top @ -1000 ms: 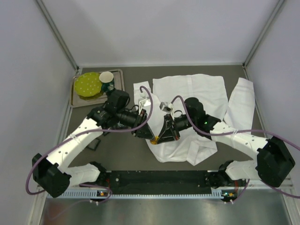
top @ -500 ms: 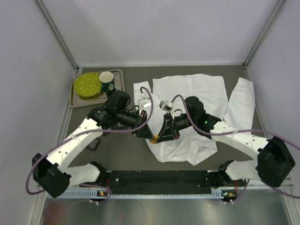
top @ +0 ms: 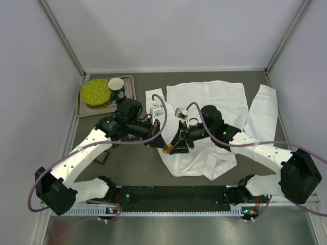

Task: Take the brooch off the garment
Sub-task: Adjust the brooch.

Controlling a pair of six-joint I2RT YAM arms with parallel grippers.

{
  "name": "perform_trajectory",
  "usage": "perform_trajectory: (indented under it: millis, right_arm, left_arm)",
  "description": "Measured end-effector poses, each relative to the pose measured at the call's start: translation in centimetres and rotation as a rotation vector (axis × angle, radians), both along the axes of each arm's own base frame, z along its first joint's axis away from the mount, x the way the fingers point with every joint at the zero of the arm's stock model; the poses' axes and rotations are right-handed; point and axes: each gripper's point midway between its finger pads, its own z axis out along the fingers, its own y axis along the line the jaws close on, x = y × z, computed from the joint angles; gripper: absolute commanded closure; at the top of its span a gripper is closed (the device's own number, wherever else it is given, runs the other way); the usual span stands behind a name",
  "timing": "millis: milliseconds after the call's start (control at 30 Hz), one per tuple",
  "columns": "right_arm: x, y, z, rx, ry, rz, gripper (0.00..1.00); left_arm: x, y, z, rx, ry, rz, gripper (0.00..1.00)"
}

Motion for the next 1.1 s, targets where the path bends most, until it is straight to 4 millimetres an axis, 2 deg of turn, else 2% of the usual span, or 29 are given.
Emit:
perform_trajectory:
  millis: [33, 167, 367, 500, 633, 733, 833, 933, 1000, 1100]
  right_arm:
    - [0.4, 0.0, -0.1, -0.007, 0.0, -0.023, 0.4]
    - [2.9, -0.7, -0.7, -0.029, 0.013, -0.159, 0.33]
    - [8.1, -5.6, -1.6, -0.077, 0.057, -0.521, 0.25]
    - [9.5, -7.8, -0.2, -0.063, 0.026, -0.676, 0.23]
    - [9.6, -8.1, 0.5, -0.046, 0.021, -0.7, 0.19]
    - [9.5, -8.1, 0.0, -0.062, 0.049, -0.7, 0.19]
    - [9.2, -8.0, -0.3, -0.07, 0.068, -0.685, 0.19]
    - [8.9, -7.8, -0.3, -0.069, 0.076, -0.665, 0.19]
    - [8.5, -7.5, -0.4, -0.071, 0.09, -0.637, 0.2]
    - [8.1, -7.2, -0.2, -0.071, 0.112, -0.603, 0.2]
  left_arm:
    - [0.5, 0.1, -0.3, 0.021, -0.007, 0.03, 1.0]
    - [2.4, 0.5, -0.9, 0.071, -0.037, 0.155, 1.0]
    - [6.5, 2.1, -1.5, 0.12, -0.069, 0.446, 1.0]
    - [10.5, 5.2, -1.6, 0.172, -0.091, 0.764, 1.0]
    - [12.7, 10.5, -2.0, 0.172, -0.068, 1.159, 1.0]
    - [12.3, 14.8, -2.5, 0.138, -0.028, 1.439, 1.0]
    - [10.5, 19.5, -2.5, 0.038, -0.012, 1.703, 1.0]
    - [8.9, 23.2, -2.4, -0.072, -0.013, 1.9, 1.0]
    - [8.0, 25.2, -3.3, -0.116, -0.001, 2.012, 1.0]
    - [7.8, 26.4, -5.4, -0.111, 0.051, 2.124, 1.0]
